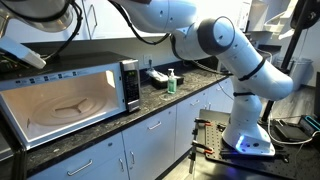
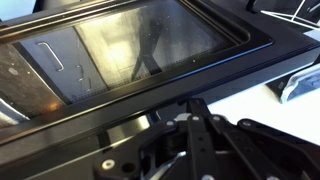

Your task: Close the microwave door

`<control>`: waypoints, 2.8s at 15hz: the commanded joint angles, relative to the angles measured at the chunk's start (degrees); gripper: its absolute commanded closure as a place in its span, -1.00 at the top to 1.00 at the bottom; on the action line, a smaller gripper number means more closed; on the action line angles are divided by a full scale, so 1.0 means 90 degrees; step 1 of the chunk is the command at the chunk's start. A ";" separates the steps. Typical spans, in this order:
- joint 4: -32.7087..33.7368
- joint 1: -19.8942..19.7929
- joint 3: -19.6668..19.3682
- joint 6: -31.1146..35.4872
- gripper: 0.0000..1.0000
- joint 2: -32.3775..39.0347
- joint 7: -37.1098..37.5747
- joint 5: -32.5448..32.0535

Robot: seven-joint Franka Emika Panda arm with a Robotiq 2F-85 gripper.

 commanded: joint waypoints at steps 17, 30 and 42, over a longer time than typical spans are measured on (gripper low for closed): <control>-0.2563 -0.0058 -0.0710 -0.0153 -1.00 -0.1849 0.3050 -0.0252; -0.5092 -0.0019 -0.0995 0.0376 -1.00 -0.3655 0.4527 -0.0555; -0.4992 -0.0127 -0.0996 0.0446 -1.00 -0.3765 0.4391 -0.0584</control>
